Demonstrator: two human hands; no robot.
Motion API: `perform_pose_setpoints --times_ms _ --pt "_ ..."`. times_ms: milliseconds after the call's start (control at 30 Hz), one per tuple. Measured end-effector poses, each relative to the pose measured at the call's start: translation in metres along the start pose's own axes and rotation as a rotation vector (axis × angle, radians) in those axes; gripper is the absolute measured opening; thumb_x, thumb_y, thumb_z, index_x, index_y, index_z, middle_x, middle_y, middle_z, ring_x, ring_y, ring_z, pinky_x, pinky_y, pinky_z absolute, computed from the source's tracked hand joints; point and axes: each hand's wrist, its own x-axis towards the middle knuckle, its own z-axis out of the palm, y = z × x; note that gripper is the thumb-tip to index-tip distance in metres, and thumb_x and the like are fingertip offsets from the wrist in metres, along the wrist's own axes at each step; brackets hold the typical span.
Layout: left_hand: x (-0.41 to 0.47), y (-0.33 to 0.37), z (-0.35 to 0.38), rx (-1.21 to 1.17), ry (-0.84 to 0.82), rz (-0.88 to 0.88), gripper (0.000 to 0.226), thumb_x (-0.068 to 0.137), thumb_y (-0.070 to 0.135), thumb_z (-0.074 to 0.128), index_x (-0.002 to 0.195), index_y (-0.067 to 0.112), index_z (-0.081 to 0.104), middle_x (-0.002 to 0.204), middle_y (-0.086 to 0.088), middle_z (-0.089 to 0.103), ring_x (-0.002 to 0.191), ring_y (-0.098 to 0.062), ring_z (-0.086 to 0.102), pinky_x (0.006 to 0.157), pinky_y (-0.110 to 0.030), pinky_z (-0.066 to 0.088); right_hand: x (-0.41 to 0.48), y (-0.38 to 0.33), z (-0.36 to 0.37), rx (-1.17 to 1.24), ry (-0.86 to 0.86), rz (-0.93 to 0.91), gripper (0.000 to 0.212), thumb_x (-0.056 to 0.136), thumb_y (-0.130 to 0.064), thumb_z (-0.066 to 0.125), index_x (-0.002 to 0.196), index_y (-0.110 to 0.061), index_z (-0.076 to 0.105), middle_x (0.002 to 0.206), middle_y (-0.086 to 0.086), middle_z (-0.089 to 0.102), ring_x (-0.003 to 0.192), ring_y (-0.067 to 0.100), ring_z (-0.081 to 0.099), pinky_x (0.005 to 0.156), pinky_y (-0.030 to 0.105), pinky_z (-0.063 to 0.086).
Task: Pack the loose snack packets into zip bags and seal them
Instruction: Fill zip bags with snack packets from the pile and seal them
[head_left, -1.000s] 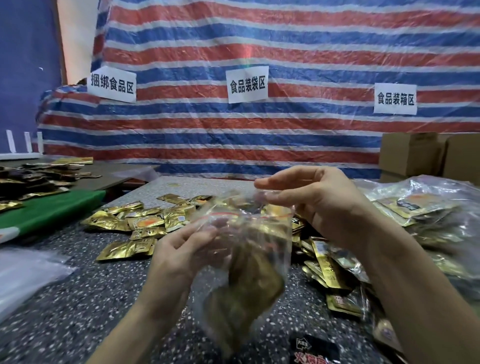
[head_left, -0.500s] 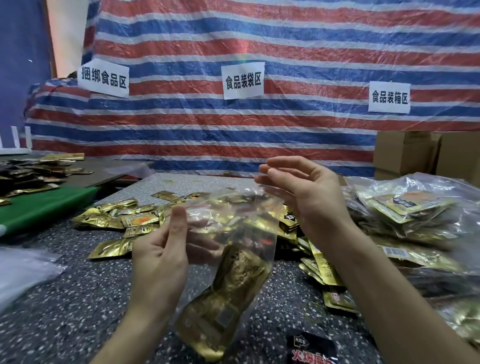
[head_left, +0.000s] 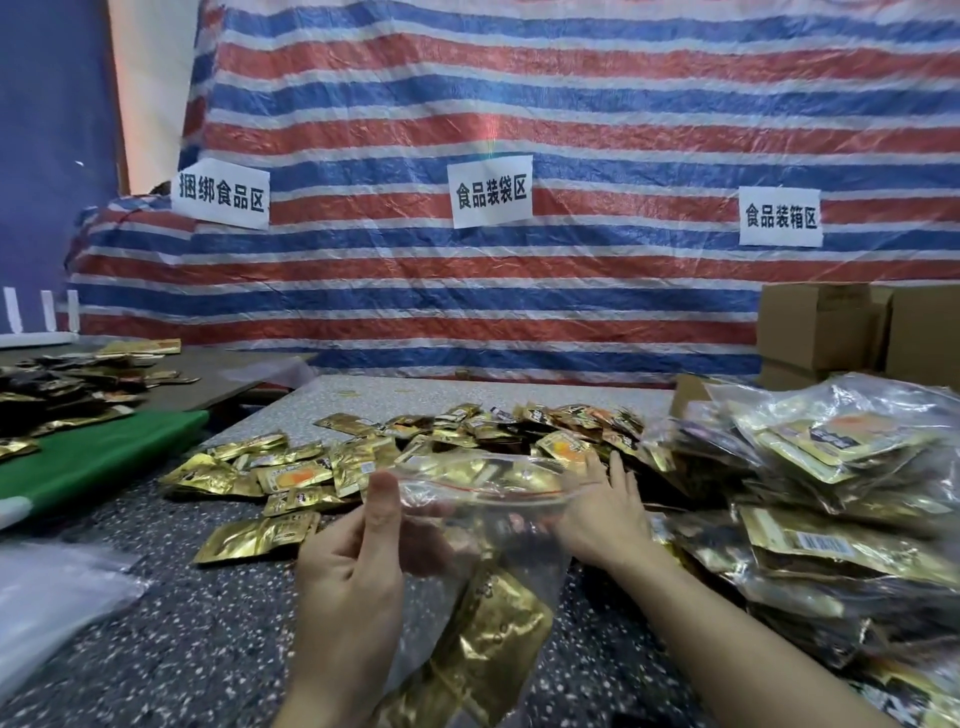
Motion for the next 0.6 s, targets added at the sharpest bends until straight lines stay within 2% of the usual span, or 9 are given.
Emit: perform_pose_setpoints --times_ms 67,167,267,333,400,467,500,600 --pt "0.000 0.000 0.001 -0.012 -0.014 0.003 0.050 0.084 0.054 0.044 0.071 0.021 0.079 0.058 -0.013 0.069 0.050 -0.021 0.067 0.051 -0.016 0.052 0.002 -0.005 -0.002 -0.031 -0.011 0.024 0.074 0.087 -0.068 0.037 0.147 -0.025 0.042 0.168 0.012 0.002 0.153 0.039 -0.007 0.122 0.052 0.002" --pt "-0.001 0.000 0.001 -0.010 -0.029 0.006 0.049 0.083 0.053 0.044 0.073 0.021 0.079 0.058 -0.013 0.069 0.050 -0.020 0.067 0.051 -0.016 0.052 -0.008 -0.013 -0.012 -0.003 0.047 0.047 0.076 0.071 -0.060 0.035 0.136 -0.023 0.050 0.157 0.009 0.031 0.145 0.033 0.018 0.116 0.052 0.017" --pt "-0.001 0.000 0.000 -0.011 -0.038 0.006 0.049 0.083 0.053 0.044 0.073 0.020 0.078 0.058 -0.013 0.069 0.051 -0.020 0.067 0.051 -0.016 0.052 -0.023 -0.015 -0.027 0.125 0.258 0.031 0.054 0.091 -0.054 0.048 0.138 -0.029 0.055 0.134 0.001 0.060 0.124 0.026 0.048 0.099 0.042 0.039" --pt "-0.002 0.001 0.000 -0.014 -0.048 0.009 0.049 0.085 0.051 0.043 0.074 0.019 0.078 0.058 -0.013 0.069 0.050 -0.019 0.067 0.051 -0.016 0.052 -0.035 -0.015 -0.041 0.367 0.369 0.050 0.044 0.093 -0.041 0.063 0.134 -0.028 0.060 0.119 0.001 0.069 0.109 0.024 0.061 0.082 0.034 0.045" --pt "-0.002 0.001 0.001 -0.019 -0.051 0.013 0.049 0.086 0.050 0.043 0.074 0.018 0.078 0.058 -0.012 0.069 0.050 -0.018 0.067 0.050 -0.015 0.051 -0.046 -0.016 -0.055 0.684 0.373 0.094 0.032 0.086 -0.023 0.075 0.118 -0.022 0.071 0.110 0.001 0.071 0.101 0.020 0.064 0.080 0.033 0.048" --pt "-0.003 0.001 0.002 -0.024 -0.045 0.006 0.048 0.086 0.050 0.042 0.073 0.020 0.078 0.059 -0.012 0.069 0.050 -0.018 0.067 0.050 -0.015 0.051 -0.057 -0.014 -0.066 0.893 0.333 0.133 0.019 0.077 -0.013 0.082 0.093 -0.019 0.074 0.097 0.001 0.072 0.095 0.021 0.068 0.080 0.038 0.056" --pt "-0.002 0.001 0.002 -0.024 -0.044 0.003 0.048 0.086 0.050 0.042 0.072 0.021 0.078 0.059 -0.012 0.069 0.050 -0.018 0.067 0.050 -0.016 0.052 -0.062 -0.013 -0.070 0.970 0.301 0.139 0.021 0.074 -0.011 0.084 0.090 -0.019 0.072 0.094 0.003 0.072 0.092 0.023 0.069 0.079 0.041 0.058" --pt "-0.001 -0.001 0.001 -0.034 -0.046 -0.025 0.055 0.087 0.049 0.043 0.068 0.010 0.075 0.061 -0.013 0.069 0.051 -0.019 0.066 0.051 -0.019 0.053 -0.074 -0.012 -0.086 1.321 0.204 0.134 0.041 0.072 -0.003 0.084 0.105 -0.015 0.064 0.098 0.012 0.072 0.085 0.031 0.073 0.078 0.050 0.061"
